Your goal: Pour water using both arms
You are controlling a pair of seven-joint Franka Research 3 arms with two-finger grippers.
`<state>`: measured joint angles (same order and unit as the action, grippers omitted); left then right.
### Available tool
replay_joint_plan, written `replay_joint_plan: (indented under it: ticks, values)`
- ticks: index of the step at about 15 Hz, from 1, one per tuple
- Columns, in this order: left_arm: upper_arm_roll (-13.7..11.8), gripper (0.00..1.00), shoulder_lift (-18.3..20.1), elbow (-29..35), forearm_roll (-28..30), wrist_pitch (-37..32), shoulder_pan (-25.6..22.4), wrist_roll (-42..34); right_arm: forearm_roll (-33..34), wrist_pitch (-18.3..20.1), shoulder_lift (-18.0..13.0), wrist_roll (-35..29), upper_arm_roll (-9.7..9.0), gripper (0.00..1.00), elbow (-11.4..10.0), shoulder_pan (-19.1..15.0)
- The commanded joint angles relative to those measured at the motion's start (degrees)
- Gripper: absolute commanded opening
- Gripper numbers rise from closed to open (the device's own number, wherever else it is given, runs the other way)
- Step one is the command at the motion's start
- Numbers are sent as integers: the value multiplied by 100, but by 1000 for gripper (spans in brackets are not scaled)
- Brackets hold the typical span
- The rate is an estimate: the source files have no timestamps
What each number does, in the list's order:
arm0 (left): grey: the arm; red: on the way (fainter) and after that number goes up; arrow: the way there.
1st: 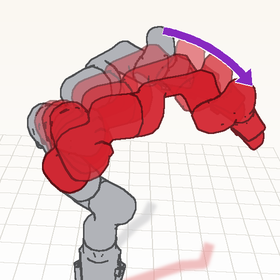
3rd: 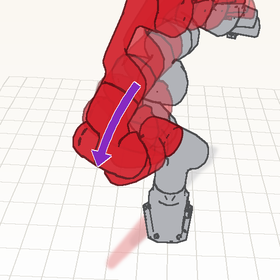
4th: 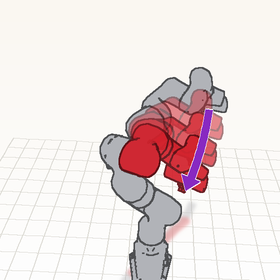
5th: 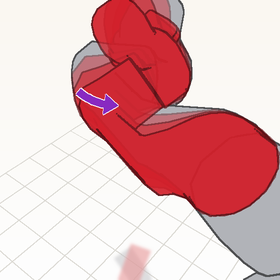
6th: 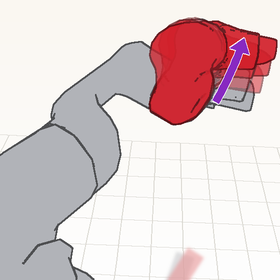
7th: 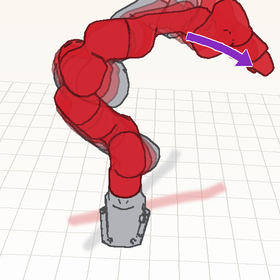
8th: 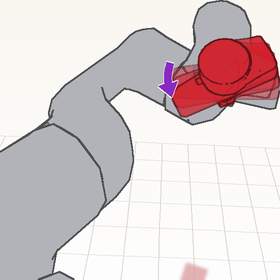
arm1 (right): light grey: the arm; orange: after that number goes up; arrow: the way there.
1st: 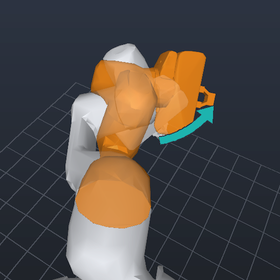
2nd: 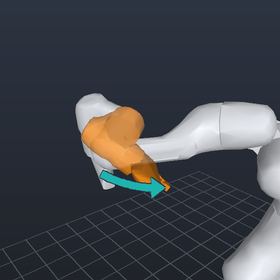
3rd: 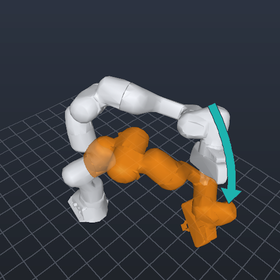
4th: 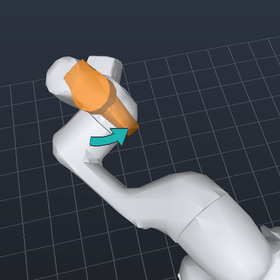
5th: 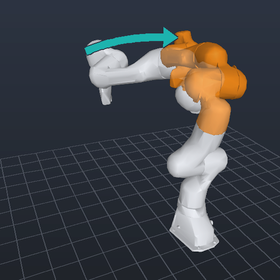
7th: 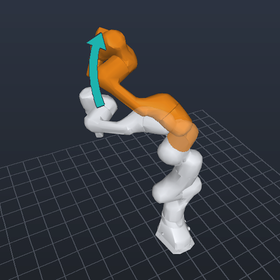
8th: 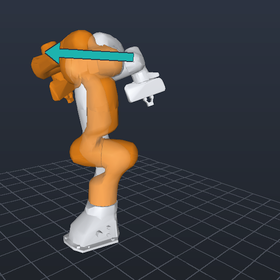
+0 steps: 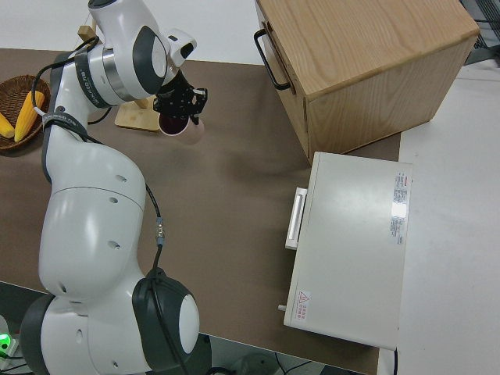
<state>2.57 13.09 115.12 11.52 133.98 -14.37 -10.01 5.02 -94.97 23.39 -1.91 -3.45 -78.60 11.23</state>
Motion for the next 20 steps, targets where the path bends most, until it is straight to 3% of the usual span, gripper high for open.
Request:
replay_joint_plan:
  ticks: [1,7,10,12,15,20]
  values:
    - [305,0,965,1089,-150,383,66,447,-615,408,-265,-851,-155,0,-489,159]
    - [859,0,1520,1802,-150,374,75,860,-1450,322,-81,-2504,-191,0,-481,976]
    - [1070,0,1644,2040,-141,383,75,922,-1784,-143,130,-3409,-191,0,-463,1336]
    - [1079,0,1758,2206,-88,392,92,922,-1969,-459,341,-3771,-191,0,-429,1661]
    - [1088,0,1872,2383,-79,392,233,931,-2137,-978,631,-4263,-191,0,-314,1908]
    - [1097,0,2057,2708,-44,392,426,940,-2251,-1541,956,-4624,-191,0,-314,2207]
